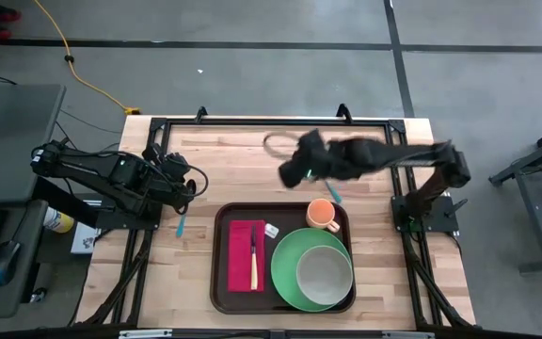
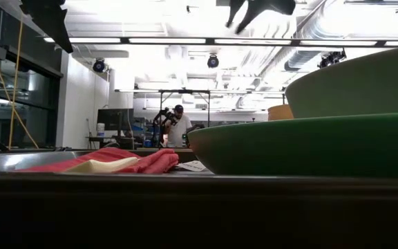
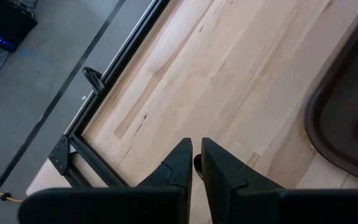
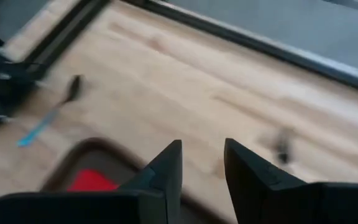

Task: Set up tray
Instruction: Put the blue fork on the red table napkin to the left of the yellow table knife

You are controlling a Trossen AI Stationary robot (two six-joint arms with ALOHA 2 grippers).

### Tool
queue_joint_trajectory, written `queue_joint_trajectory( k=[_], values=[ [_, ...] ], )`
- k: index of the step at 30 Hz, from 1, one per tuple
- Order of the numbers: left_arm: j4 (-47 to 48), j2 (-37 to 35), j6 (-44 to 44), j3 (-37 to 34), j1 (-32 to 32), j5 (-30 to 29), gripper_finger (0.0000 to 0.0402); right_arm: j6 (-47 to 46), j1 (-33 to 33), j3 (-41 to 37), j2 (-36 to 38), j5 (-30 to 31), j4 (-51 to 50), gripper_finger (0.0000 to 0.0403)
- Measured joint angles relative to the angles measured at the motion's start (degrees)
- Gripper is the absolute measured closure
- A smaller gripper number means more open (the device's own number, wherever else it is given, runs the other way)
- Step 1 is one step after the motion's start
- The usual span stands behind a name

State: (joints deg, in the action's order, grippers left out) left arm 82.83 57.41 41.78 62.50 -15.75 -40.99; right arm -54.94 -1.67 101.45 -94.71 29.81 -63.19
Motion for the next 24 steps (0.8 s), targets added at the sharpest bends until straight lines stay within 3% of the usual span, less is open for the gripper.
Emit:
queue_joint_trajectory(
  k=[5,10,16,24],
  values=[
    [0.0,0.0,0.0,0.0,0.0,0.1,0.0334,9.2,9.3,0.0,2.7,-5.7,-4.2,0.0289],
    [-0.2,0.0,-1.0,0.0,0.0,0.2,0.0334,18.7,18.1,0.0,1.8,-10.7,-7.0,0.0235],
    [-0.4,0.0,-1.4,0.0,0.0,0.2,0.0334,23.0,26.5,0.0,-2.0,-12.4,-13.8,0.0177],
    [-0.4,0.0,-1.3,0.0,0.0,0.1,0.0334,28.4,31.1,0.0,-10.1,-13.9,-16.7,0.0172]
  ],
)
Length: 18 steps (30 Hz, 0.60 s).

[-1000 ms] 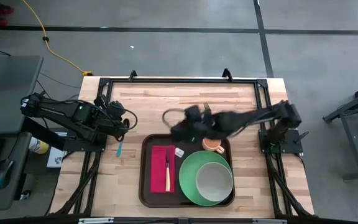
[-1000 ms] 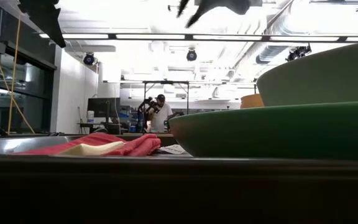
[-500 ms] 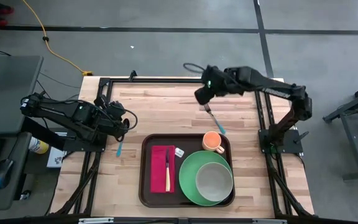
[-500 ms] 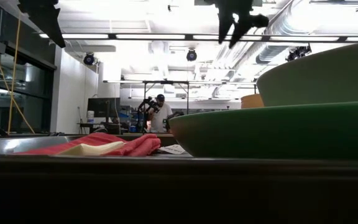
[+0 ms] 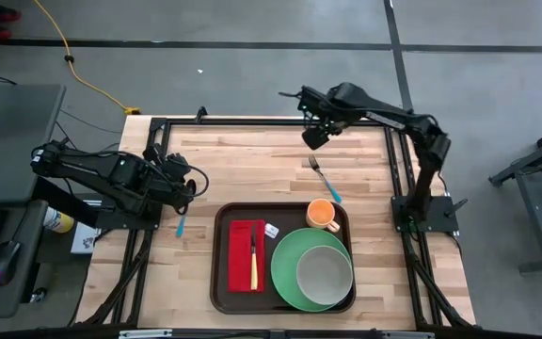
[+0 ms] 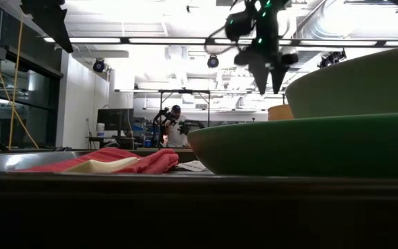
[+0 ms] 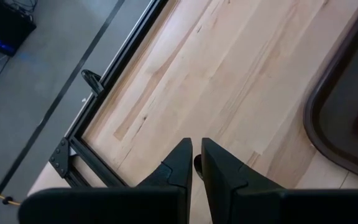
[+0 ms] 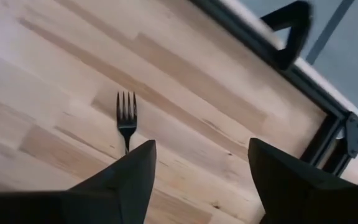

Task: Set up tray
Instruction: Put the blue fork on the red table napkin to the left of the yellow table knife

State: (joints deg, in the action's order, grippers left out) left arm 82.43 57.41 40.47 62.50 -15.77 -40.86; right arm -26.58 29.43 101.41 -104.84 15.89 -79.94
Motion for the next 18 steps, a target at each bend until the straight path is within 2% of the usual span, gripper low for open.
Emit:
queue_joint_trajectory(
  k=[5,9,13,18],
  values=[
    [0.0,0.0,0.3,0.0,0.0,-0.1,0.0334,1.8,-0.4,0.0,-5.2,-1.7,-0.2,0.0182],
    [0.0,0.0,0.8,0.0,0.0,-0.1,0.0334,1.1,-1.6,-2.2,-7.2,-0.7,-0.6,0.0181],
    [0.0,0.0,1.9,0.0,0.0,-0.1,0.0334,-1.4,-3.1,-10.7,-6.2,0.1,1.5,0.0181],
    [-0.1,0.0,2.0,0.0,0.0,-0.1,0.0334,-6.0,-5.4,-24.9,0.1,-0.8,12.6,0.0181]
  ],
)
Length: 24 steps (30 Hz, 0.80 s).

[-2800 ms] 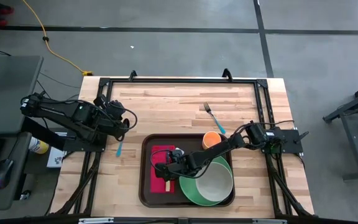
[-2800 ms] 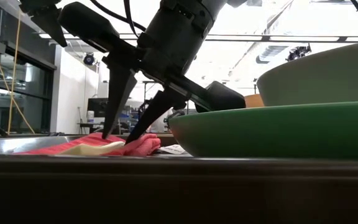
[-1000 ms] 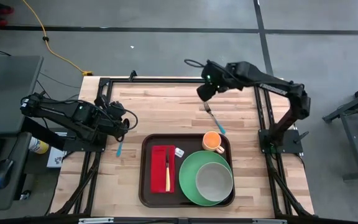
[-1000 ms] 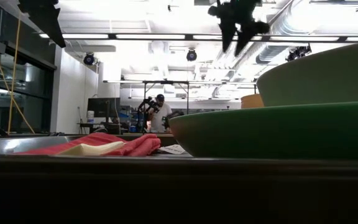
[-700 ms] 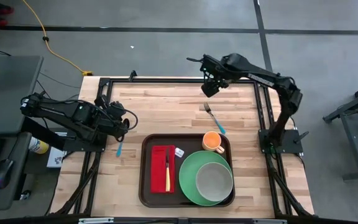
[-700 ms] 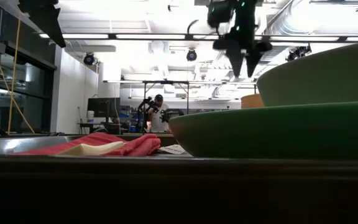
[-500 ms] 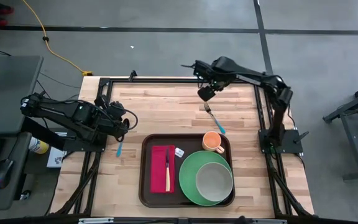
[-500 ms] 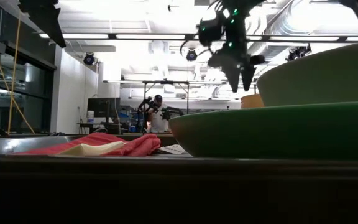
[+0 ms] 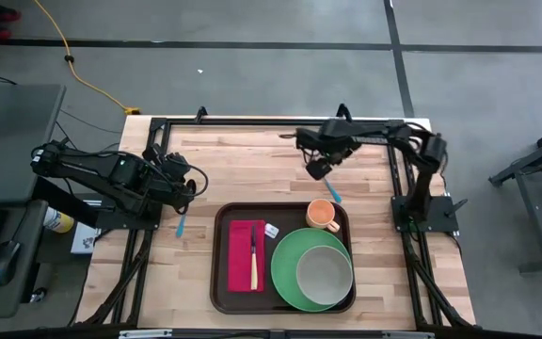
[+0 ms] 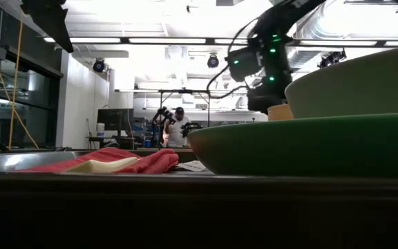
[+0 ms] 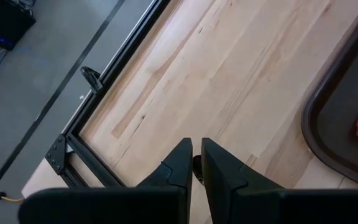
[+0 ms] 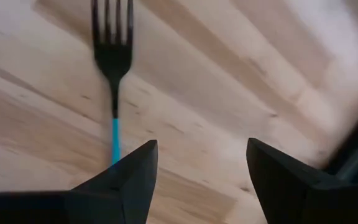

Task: Set up tray
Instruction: Put the blue fork on the red table napkin to the left of the yellow table knife

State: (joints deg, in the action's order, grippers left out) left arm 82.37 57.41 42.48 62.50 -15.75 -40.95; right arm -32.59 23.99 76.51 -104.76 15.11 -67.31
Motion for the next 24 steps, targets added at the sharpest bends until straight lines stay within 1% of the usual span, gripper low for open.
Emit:
queue_joint_trajectory(
  k=[4,7,9,14,24],
  values=[
    [0.0,0.0,0.0,0.0,0.0,-0.3,0.0334,-3.2,-1.0,-8.7,6.1,-2.1,11.2,0.0181],
    [0.0,0.0,-0.1,0.0,0.0,-0.5,0.0334,-4.7,-0.9,-14.4,9.2,-6.8,19.7,0.0181],
    [0.0,0.1,-0.1,0.0,0.0,-0.5,0.0334,-5.6,-1.1,-17.2,9.9,-8.9,23.7,0.0181],
    [0.0,0.1,-0.2,0.0,0.0,-0.5,0.0334,-5.1,-2.3,-20.5,9.9,-10.3,26.6,0.0181],
    [0.0,0.1,-0.2,0.0,0.0,-0.5,0.0334,1.7,-2.6,-20.8,9.6,-11.1,28.6,0.0181]
  ],
)
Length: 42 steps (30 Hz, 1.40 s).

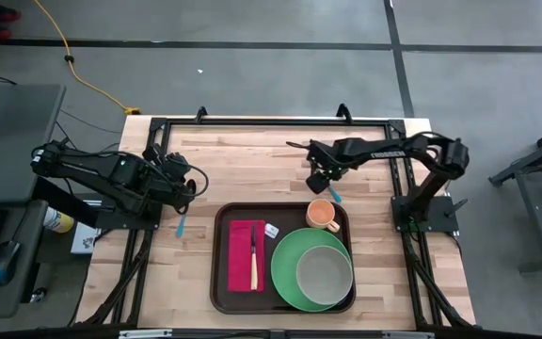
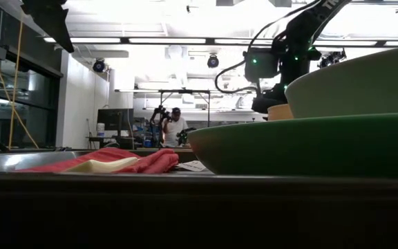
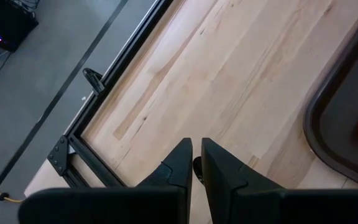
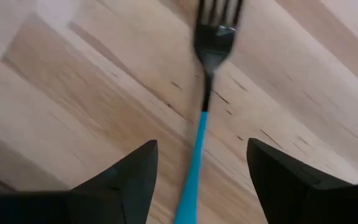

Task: Set up tray
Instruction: Put the blue fork on the red table napkin to the left of the yellow table knife

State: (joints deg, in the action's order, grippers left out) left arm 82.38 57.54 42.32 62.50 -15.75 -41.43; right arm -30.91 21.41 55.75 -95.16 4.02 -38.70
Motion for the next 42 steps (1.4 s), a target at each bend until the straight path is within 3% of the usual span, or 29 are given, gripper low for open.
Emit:
queue_joint_trajectory(
  k=[26,32,42],
  values=[
    [0.0,0.0,0.0,0.0,0.0,-0.1,0.0334,3.0,0.3,3.6,-7.4,-1.4,7.0,0.0181],
    [0.0,0.0,0.0,0.0,0.0,-0.1,0.0334,3.0,0.5,3.5,-7.4,-0.3,4.2,0.0182],
    [0.0,0.0,0.0,0.0,0.0,-0.3,0.0334,7.8,0.3,3.4,-7.4,-1.6,4.6,0.0216]
  ],
)
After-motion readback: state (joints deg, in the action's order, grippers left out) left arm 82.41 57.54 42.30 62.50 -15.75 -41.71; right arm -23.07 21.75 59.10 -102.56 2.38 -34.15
